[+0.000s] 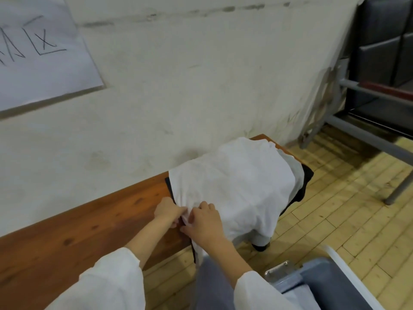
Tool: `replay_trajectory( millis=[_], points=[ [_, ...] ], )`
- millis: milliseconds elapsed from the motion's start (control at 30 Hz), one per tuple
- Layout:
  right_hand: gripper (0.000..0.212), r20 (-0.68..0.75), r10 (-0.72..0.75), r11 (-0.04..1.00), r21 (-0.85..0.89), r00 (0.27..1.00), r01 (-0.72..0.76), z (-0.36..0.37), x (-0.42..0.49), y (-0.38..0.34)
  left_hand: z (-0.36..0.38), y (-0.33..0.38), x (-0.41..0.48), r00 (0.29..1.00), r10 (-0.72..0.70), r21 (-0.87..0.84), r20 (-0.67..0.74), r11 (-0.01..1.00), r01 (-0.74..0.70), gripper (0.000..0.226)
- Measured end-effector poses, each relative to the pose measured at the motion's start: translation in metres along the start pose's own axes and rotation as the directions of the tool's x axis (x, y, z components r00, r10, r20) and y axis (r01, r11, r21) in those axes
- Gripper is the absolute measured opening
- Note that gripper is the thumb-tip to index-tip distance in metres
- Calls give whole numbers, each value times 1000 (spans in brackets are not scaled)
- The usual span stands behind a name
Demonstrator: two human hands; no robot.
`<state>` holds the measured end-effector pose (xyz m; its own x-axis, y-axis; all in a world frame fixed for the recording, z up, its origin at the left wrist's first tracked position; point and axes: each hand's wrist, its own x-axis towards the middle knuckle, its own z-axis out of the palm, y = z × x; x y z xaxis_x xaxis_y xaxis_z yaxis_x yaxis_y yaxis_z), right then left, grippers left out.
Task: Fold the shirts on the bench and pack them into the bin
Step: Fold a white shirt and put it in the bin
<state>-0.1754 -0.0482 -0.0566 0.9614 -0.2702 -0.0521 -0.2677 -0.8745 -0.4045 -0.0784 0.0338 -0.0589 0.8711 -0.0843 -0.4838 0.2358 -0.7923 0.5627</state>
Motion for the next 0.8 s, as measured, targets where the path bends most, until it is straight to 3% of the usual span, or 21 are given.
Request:
replay_trajectory(
  millis=[67, 133, 200, 300, 400, 467, 567, 633, 733, 800],
  points=[
    [33, -21, 27, 1000, 16, 999, -26, 0, 1, -2, -4, -1, -2, 1000, 17, 32, 6, 999, -17, 22],
    [27, -45, 103, 979, 182, 994, -93, -2, 0, -4, -7, -1, -4, 998, 65, -16, -19, 998, -65, 26],
    [21, -15, 182, 902, 401, 983, -161, -6, -4, -9, -10, 5, -11, 993, 116, -223, -16, 968, -116, 27],
    [22, 77, 282, 647, 721, 956, -249, -16, -10, -16, -16, 17, -27, 985, 106, -690, 139, 724, 20, 12],
    [19, 141, 348, 367, 889, 927, -273, -36, -13, -20, -18, 20, -31, 931, 112, -843, 346, 473, 257, 26],
    [23, 176, 300, 276, 925, 938, -262, -49, -13, -19, -19, 20, -30, 901, 144, -862, 409, 384, 330, 44],
    [20, 276, 165, 245, 919, 947, -310, -56, -12, -22, -24, 21, -33, 857, 310, -899, 412, 291, 327, 49],
    [11, 382, 136, 253, 878, 914, -405, -47, -15, -22, -29, 24, -36, 859, 356, -911, 368, 325, 255, 42],
    [68, 548, 109, 242, 795, 829, -557, -24, -26, -24, -36, 27, -41, 908, 272, -889, 317, 420, 184, 36],
    [62, 572, 76, 248, 782, 817, -571, -15, -31, -31, -43, 22, -37, 933, 215, -897, 290, 400, 187, 42]
  ],
)
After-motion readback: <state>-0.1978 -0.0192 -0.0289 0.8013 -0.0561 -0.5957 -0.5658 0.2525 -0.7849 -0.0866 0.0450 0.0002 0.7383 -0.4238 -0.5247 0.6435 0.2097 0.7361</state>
